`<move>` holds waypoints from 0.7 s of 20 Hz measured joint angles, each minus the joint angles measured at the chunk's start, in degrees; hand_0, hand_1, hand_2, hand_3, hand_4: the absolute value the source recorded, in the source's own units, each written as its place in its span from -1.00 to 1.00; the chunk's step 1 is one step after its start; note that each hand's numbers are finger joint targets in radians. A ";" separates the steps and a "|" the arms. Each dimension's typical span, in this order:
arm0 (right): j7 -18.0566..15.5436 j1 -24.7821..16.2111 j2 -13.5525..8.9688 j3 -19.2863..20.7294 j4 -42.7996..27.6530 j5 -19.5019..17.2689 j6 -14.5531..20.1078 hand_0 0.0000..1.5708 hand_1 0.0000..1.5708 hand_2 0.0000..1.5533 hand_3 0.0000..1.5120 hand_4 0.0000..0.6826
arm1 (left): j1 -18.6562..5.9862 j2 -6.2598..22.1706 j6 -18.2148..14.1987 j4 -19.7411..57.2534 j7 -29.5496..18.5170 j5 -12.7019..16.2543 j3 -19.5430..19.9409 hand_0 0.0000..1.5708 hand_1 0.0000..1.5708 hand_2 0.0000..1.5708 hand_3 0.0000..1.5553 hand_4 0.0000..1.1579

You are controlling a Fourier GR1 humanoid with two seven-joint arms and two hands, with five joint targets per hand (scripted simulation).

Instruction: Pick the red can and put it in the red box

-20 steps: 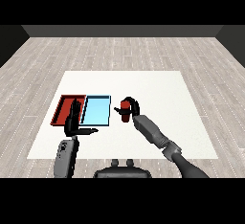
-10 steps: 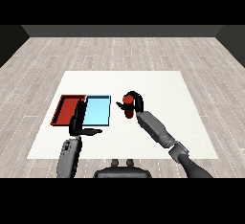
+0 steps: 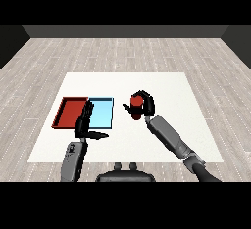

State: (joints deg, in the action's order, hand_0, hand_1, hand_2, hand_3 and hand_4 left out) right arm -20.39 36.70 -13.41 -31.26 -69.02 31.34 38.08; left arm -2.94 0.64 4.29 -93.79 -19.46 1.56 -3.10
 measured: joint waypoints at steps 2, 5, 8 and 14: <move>1.19 -2.25 -0.07 -0.95 -4.17 -1.81 1.94 0.99 0.99 0.88 0.86 0.76 | -0.44 -0.06 0.25 -0.10 1.49 0.24 -1.64 -1.00 -1.00 -1.00 -1.00 -1.00; 2.13 -4.89 -0.31 -1.21 -8.95 -4.03 2.63 1.00 1.00 0.88 0.85 0.83 | -1.41 -0.35 -0.58 -1.77 5.06 -0.22 -4.63 -1.00 -1.00 -1.00 -1.00 -1.00; 3.91 -6.38 -1.82 -0.42 -13.47 -5.70 2.27 1.00 1.00 0.88 0.86 0.89 | -2.12 -0.37 -1.83 -2.83 7.33 -0.60 -7.95 -1.00 -1.00 -1.00 -1.00 -1.00; 7.43 -7.13 -1.39 0.60 -19.69 -10.77 2.66 1.00 1.00 0.91 0.89 0.90 | -4.22 -0.56 -4.62 -2.11 9.95 0.78 -13.22 -1.00 -1.00 -1.00 -1.00 -1.00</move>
State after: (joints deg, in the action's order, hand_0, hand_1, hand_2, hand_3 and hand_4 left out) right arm -12.96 29.56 -14.80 -30.66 -88.71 20.57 40.74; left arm -7.16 0.07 -0.33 -95.90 -9.52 2.34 -16.32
